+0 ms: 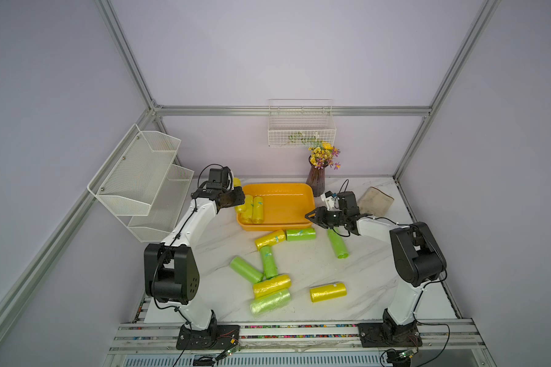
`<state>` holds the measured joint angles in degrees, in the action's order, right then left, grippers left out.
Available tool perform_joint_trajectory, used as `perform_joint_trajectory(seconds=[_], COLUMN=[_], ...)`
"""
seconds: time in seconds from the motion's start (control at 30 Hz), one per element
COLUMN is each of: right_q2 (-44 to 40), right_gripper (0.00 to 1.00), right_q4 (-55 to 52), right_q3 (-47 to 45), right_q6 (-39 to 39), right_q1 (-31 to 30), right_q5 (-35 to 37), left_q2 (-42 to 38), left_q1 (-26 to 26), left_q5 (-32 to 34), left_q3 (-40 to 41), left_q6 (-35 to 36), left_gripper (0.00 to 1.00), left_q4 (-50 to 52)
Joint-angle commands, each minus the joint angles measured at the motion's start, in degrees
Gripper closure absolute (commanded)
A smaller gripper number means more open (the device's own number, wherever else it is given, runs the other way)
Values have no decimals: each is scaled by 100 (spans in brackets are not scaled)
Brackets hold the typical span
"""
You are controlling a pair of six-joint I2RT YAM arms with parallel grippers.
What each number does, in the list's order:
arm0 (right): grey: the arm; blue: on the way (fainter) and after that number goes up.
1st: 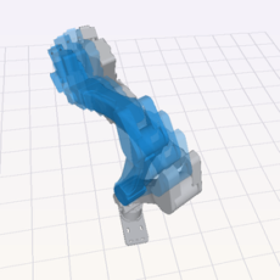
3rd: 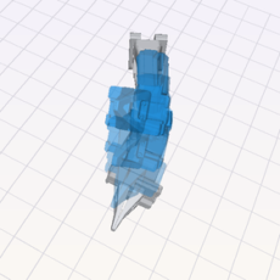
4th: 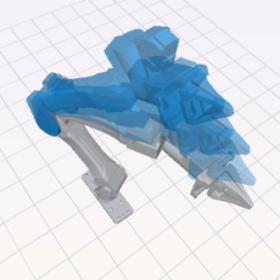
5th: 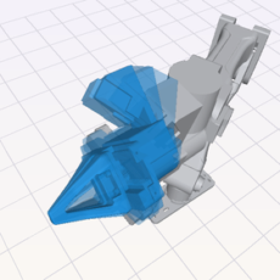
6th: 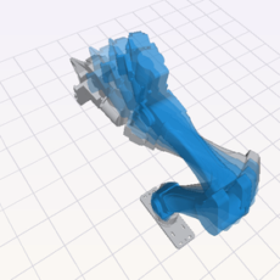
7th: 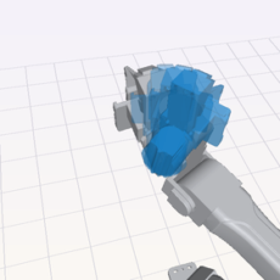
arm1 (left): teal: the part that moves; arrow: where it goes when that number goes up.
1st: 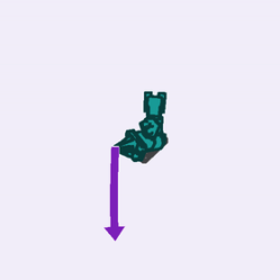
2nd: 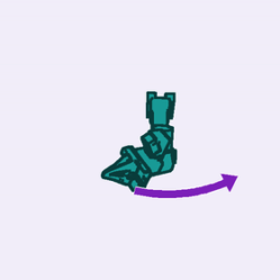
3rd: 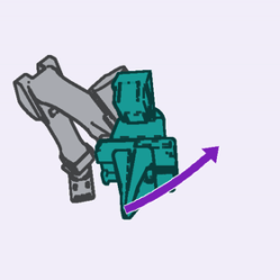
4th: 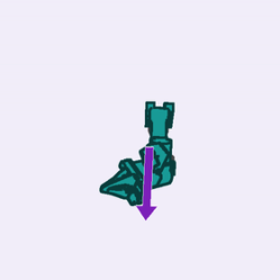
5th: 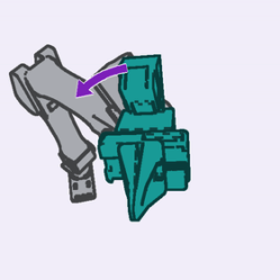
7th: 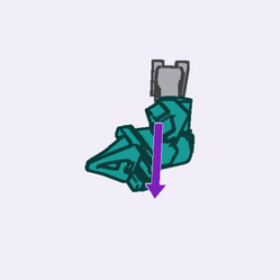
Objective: Put the roll of trash bags into the storage box
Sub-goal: Pick up the roll of trash bags from the center of the board, then place the roll of trash bags in the storage box.
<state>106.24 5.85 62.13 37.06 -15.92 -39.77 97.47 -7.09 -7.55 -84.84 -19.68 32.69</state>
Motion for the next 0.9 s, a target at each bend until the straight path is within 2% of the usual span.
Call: perform_joint_trajectory(seconds=[0.0, 0.13, 0.43, 0.87], right_q2=[-199, -321, -822, -894], right_gripper=[58, 58, 58, 58], right_q4=[-29, -160, -492, -450], right_q3=[-118, -47, 115, -87], right_q6=[-5, -118, -345, -281], right_q1=[45, 47, 68, 86], right_q5=[2, 4, 123, 145], left_q2=[350, 857, 1813, 2764], left_q1=[-346, -687, -1078, -1141], left_q5=[-130, -129, -194, 70], left_q3=[-470, -893, -1607, -2230], left_q6=[143, 173, 184, 196], left_gripper=[61, 61, 61, 61], left_q4=[-166, -142, 65, 467])
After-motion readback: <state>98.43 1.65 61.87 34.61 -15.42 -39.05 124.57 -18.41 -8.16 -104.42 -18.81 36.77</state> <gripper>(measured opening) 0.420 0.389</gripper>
